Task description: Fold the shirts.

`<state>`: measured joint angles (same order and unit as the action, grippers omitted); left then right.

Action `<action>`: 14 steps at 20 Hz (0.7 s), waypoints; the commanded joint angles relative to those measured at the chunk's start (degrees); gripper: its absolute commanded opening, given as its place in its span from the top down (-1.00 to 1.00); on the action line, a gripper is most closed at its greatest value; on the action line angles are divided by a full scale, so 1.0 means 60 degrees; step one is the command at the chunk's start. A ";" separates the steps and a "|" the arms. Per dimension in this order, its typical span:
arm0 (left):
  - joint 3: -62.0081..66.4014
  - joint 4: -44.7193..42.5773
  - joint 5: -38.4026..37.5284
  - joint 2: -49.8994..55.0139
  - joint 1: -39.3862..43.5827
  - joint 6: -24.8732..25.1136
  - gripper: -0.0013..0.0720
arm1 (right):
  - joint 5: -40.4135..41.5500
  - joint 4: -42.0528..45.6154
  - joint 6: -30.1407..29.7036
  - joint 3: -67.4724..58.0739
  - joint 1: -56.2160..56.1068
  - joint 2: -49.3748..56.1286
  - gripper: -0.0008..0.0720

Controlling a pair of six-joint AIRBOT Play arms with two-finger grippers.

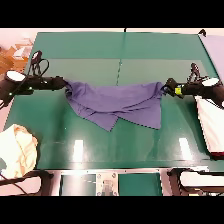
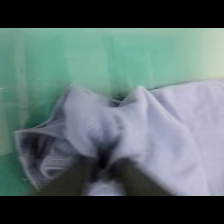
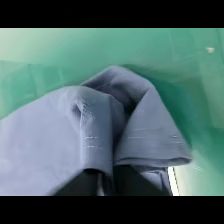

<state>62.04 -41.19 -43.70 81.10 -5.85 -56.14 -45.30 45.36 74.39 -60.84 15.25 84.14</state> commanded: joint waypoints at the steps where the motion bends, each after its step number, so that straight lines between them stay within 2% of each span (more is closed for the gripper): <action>1: 0.0368 0.0178 -0.0364 0.0321 -0.0557 -0.0328 -0.99 | -0.1177 0.0554 0.0036 -0.0816 0.0696 0.0291 -0.11; 5: 0.1920 0.0095 -0.3661 0.0324 -0.2211 -0.1086 -0.98 | -0.3490 0.0823 0.0106 -0.1257 0.2437 -0.0310 -0.11; 8: 0.2197 -0.0284 -0.5668 0.0313 -0.3009 -0.1796 -0.98 | -0.3967 0.1096 0.0098 -0.0189 0.3173 -0.1078 -0.11; 10: 0.1923 -0.1206 -0.6269 0.0284 -0.2976 -0.2302 -0.98 | -0.3865 0.1100 0.0098 0.1107 0.3209 -0.1581 -0.13; 11: 0.1588 -0.1286 -0.6404 0.0284 -0.2925 -0.2401 -0.98 | -0.3847 0.1096 0.0095 0.1749 0.3158 -0.1716 -0.21; 14: 0.0226 -0.1235 -0.6196 0.0284 -0.2838 -0.2379 -0.98 | -0.3439 0.1045 -0.0197 0.3275 0.2637 -0.1727 -0.21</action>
<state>68.60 -46.96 -78.08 82.85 -22.68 -68.93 -66.89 51.55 74.61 -49.15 32.40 75.05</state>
